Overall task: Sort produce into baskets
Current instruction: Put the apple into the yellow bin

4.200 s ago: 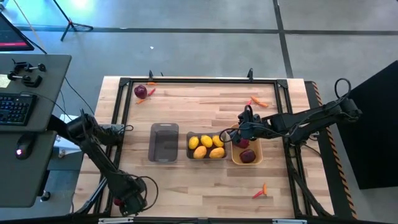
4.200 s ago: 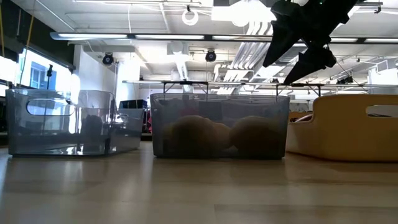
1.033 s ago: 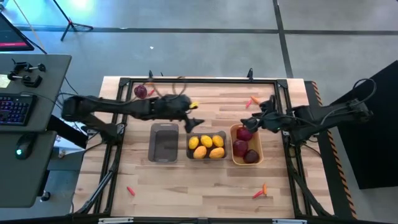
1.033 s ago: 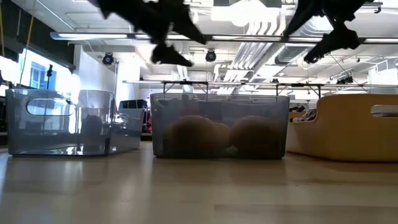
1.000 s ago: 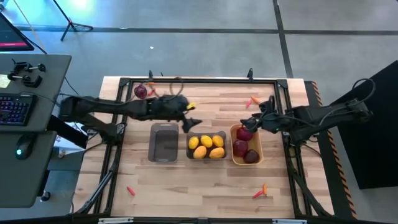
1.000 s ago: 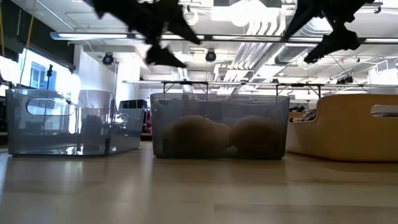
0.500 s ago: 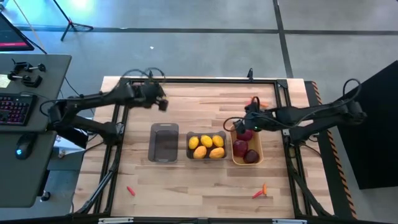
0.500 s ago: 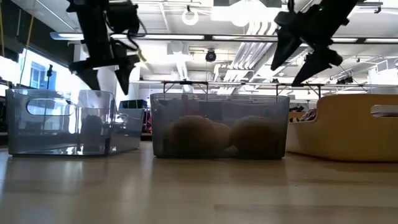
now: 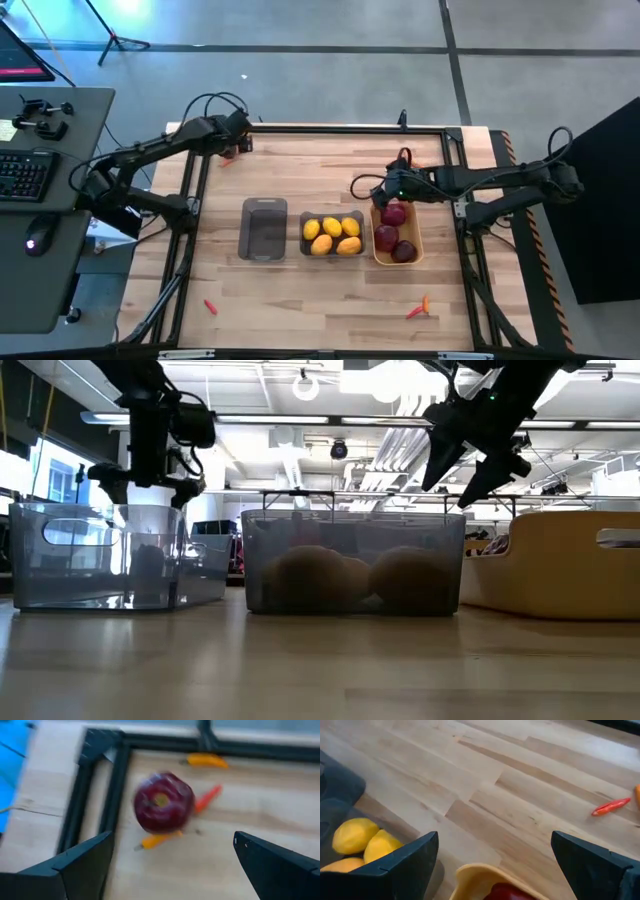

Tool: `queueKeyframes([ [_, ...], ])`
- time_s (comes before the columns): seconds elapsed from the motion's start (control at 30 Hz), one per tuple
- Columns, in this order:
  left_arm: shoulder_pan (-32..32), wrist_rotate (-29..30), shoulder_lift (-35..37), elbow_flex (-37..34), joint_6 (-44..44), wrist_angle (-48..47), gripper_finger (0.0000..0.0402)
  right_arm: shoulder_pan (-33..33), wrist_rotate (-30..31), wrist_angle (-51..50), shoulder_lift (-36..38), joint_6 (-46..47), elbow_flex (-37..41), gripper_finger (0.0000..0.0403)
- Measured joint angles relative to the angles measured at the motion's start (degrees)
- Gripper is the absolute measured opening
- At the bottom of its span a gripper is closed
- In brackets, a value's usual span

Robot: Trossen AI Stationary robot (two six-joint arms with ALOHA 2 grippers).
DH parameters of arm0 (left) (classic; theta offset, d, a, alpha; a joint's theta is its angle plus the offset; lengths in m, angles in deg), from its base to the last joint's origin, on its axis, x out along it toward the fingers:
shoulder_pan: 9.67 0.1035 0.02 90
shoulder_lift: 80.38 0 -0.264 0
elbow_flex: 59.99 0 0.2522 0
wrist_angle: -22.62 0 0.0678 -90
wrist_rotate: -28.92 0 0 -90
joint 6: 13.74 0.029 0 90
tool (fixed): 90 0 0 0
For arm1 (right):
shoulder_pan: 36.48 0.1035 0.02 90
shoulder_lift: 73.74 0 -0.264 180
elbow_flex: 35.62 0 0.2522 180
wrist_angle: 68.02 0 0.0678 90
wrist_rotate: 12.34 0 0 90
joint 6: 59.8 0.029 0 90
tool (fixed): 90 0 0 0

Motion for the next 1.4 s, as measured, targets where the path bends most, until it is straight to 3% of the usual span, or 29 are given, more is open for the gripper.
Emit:
queueKeyframes([
  [0.47, 2.8, 4.32, -11.17, -0.04, -4.18, 5.59, 0.0397, -6.23, -1.36, 0.2, 0.0, -0.94, 0.0, 0.0376],
  [0.8, 6.38, 1.05, -11.87, -2.5, -7.56, 9.79, 0.0397, -7.64, -3.3, 0.16, -0.01, -5.12, 0.0, 0.0376],
  [1.13, 6.88, 1.71, -11.87, -7.85, -10.87, 17.85, 0.0397, -7.62, -5.04, 0.12, -0.02, -13.49, 0.0, 0.0376],
  [1.4, 7.3, 1.68, -11.87, -10.52, -11.28, 22.52, 0.0379, -7.58, -6.88, -0.06, -0.02, -11.1, 0.0, 0.0376],
])
